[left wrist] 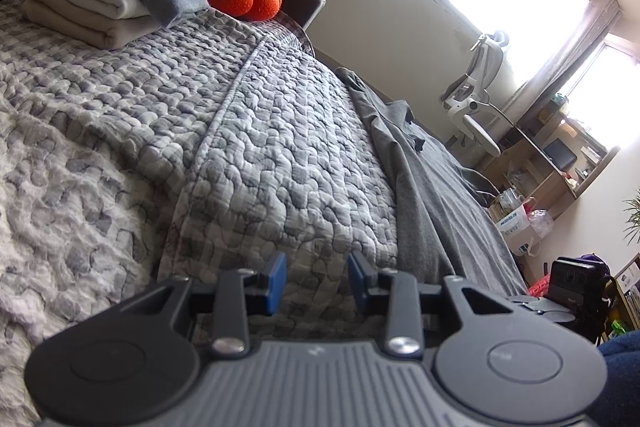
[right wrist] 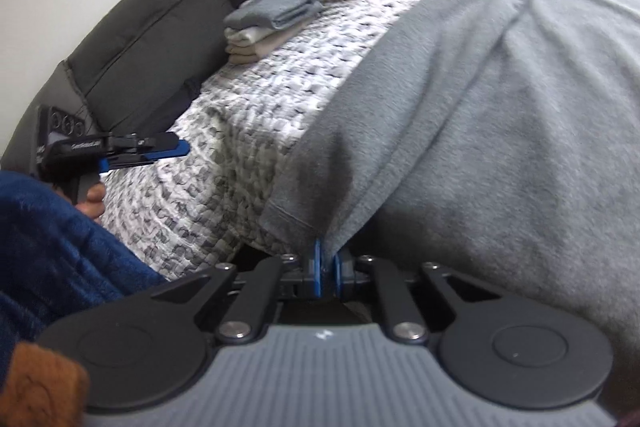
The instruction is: Fold clothes
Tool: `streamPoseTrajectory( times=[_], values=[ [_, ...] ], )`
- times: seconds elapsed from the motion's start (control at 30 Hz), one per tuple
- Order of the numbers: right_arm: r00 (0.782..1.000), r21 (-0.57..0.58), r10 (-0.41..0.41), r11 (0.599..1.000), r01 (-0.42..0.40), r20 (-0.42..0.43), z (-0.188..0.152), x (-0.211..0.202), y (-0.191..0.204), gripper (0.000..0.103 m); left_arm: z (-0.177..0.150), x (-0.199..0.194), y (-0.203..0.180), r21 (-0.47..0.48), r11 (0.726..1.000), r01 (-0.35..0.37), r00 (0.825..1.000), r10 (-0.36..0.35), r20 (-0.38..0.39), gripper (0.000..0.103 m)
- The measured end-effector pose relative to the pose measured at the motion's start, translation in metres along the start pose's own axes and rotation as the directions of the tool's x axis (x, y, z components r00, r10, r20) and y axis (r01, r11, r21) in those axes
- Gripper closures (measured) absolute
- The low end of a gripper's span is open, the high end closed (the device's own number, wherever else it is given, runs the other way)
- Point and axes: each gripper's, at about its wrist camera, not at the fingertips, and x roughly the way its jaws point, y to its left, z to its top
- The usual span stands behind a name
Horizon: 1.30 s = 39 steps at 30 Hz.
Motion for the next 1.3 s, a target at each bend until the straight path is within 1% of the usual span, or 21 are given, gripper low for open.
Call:
streamPoseTrajectory(
  times=[0.07,0.13,0.17,0.33,0.4,0.47,0.57,0.7,0.83,0.93,1.03,1.1,1.13,1.23,1.3],
  values=[
    [0.997,-0.034,0.057,0.998,-0.055,0.053,0.001,-0.009,0.005,0.092,0.003,-0.003,-0.004,0.01,1.0,0.007,1.0,-0.007,0.013,0.068],
    [0.993,-0.063,0.085,0.995,-0.08,0.087,0.005,-0.014,0.009,0.092,0.005,-0.006,-0.006,0.017,1.0,0.011,0.999,-0.012,0.03,0.068],
    [0.993,-0.065,0.085,0.995,-0.079,0.084,0.007,-0.013,0.01,0.092,0.006,-0.007,-0.006,0.014,1.0,0.014,0.999,-0.014,0.036,0.068],
    [0.998,-0.068,0.061,0.996,-0.061,-0.006,0.007,0.012,0.009,0.092,0.007,-0.008,0.0,-0.011,1.0,0.007,0.999,-0.006,0.036,0.068],
    [0.997,-0.075,0.071,0.995,-0.071,-0.002,0.01,0.015,0.013,0.092,0.007,-0.01,0.002,-0.018,1.0,0.006,0.999,-0.006,0.038,0.068],
    [0.995,-0.088,0.1,0.991,-0.098,0.022,0.017,0.015,0.021,0.092,0.008,-0.012,0.005,-0.028,1.0,0.008,0.999,-0.006,0.043,0.068],
    [0.989,-0.148,0.138,0.981,-0.128,0.06,0.03,0.012,0.038,0.092,0.009,-0.013,0.007,-0.037,0.999,0.009,0.999,-0.007,0.047,0.068],
    [0.986,-0.169,0.16,0.974,-0.149,0.055,0.032,0.015,0.042,0.092,0.007,-0.012,0.007,-0.038,0.999,0.015,0.999,-0.013,0.045,0.068],
    [0.995,-0.121,0.097,0.988,-0.099,-0.017,0.013,0.028,0.024,0.092,0.006,-0.009,0.008,-0.04,0.999,0.021,0.999,-0.019,0.041,0.067],
    [0.998,-0.115,0.04,0.992,-0.046,-0.057,-0.003,0.033,0.016,0.091,0.005,-0.004,0.01,-0.048,0.999,0.023,0.999,-0.022,0.031,0.067],
    [0.998,-0.098,0.045,0.994,-0.048,-0.036,-0.006,0.027,0.013,0.091,0.005,0.001,0.009,-0.046,0.999,0.026,0.999,-0.025,0.023,0.067],
    [0.999,-0.097,0.022,0.995,-0.025,-0.035,-0.005,0.026,0.012,0.091,0.006,0.003,0.006,-0.04,0.999,0.031,0.999,-0.03,0.021,0.067],
    [0.999,-0.096,0.008,0.995,-0.012,-0.043,-0.005,0.025,0.012,0.088,0.006,0.005,0.005,-0.038,0.999,0.035,0.999,-0.034,0.018,0.067],
    [0.998,-0.09,-0.03,0.996,0.025,-0.06,-0.002,0.022,0.013,0.088,0.007,0.008,0.006,-0.051,0.997,0.053,0.999,-0.053,0.01,0.064],
    [0.999,-0.064,-0.033,0.997,0.032,-0.018,0.005,0.01,0.013,0.088,0.007,0.009,0.008,-0.065,0.996,0.06,0.998,-0.059,0.01,0.064]
  ],
)
